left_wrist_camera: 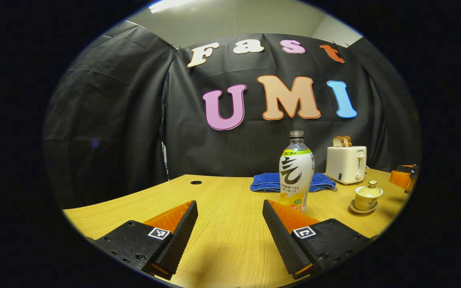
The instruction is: Open the teacup lid with one hand, grasp the water bottle and pour water into the teacup with the other hand; after pouring, place the water bottle on the coaster and then close the teacup lid.
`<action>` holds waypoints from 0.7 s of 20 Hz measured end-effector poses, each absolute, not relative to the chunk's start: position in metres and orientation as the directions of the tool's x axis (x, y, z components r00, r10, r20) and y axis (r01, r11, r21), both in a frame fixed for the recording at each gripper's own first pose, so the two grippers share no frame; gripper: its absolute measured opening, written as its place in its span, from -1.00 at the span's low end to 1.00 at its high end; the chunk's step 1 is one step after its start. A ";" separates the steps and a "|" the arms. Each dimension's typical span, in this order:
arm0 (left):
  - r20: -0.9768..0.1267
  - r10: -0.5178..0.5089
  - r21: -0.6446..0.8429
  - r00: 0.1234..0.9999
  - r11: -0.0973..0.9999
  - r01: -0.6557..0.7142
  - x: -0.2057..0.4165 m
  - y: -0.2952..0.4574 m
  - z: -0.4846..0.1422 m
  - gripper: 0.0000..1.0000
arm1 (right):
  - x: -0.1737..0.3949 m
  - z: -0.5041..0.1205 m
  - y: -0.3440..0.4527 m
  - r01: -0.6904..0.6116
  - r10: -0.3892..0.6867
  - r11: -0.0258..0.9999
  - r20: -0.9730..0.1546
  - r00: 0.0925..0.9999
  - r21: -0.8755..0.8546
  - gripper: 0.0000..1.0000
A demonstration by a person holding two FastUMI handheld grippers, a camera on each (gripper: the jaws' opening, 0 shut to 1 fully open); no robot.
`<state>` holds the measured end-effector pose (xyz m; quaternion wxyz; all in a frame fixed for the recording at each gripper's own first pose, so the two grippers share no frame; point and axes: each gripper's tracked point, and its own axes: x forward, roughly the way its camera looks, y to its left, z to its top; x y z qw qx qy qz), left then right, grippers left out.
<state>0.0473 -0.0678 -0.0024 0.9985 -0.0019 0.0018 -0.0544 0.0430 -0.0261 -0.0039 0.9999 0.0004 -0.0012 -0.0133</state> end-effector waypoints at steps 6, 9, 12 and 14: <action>-0.003 -0.104 -0.003 0.995 0.995 0.104 0.048 -0.068 -0.002 0.91 | 0.030 -0.001 -0.057 0.159 -0.159 0.987 0.008 0.987 -0.003 0.80; -0.003 -0.101 -0.003 0.995 0.995 0.101 0.047 -0.066 -0.003 0.90 | 0.024 -0.001 -0.062 0.192 -0.192 0.981 0.010 0.981 -0.004 0.80; -0.002 -0.100 -0.003 0.995 0.995 0.100 0.048 -0.066 -0.002 0.91 | 0.025 -0.001 -0.063 0.192 -0.192 0.981 0.009 0.981 -0.005 0.79; -0.002 -0.100 -0.003 0.995 0.995 0.100 0.049 -0.067 -0.003 0.91 | 0.025 -0.001 -0.063 0.192 -0.192 0.981 0.010 0.981 -0.005 0.84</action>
